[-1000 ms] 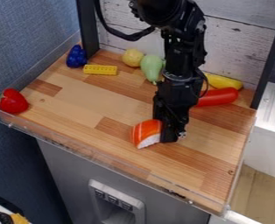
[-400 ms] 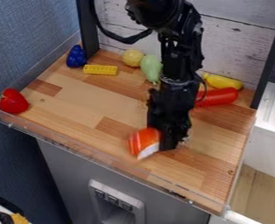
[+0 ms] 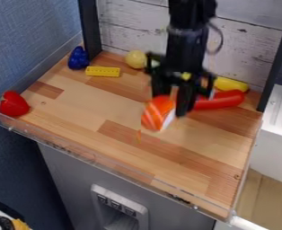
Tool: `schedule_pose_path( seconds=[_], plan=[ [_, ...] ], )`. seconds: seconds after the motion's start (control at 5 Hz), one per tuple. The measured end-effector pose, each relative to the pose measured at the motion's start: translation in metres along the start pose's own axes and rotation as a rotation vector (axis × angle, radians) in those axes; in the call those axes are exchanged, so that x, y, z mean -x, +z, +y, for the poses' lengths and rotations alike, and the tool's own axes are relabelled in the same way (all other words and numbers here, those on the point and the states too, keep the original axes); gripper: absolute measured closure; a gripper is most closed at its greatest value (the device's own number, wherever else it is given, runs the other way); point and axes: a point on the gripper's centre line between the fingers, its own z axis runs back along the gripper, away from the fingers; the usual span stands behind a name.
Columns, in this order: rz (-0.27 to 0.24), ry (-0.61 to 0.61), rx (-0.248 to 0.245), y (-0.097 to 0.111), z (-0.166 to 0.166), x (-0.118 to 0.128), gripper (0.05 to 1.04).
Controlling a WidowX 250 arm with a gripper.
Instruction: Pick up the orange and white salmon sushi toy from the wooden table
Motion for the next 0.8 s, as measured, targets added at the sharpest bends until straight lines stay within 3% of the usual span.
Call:
schedule_pose_path(
  seconds=[0.2,0.4,0.6,0.8],
  plan=[
    [-0.004,0.226,0.02,0.018,-0.003,0.001,0.558],
    [0.0,0.355,0.033,0.026,0.018,0.001,0.558],
    [-0.033,0.344,0.048,0.044,0.05,-0.004,0.558],
    [-0.029,0.216,0.045,0.048,0.089,-0.014,0.558]
  ],
)
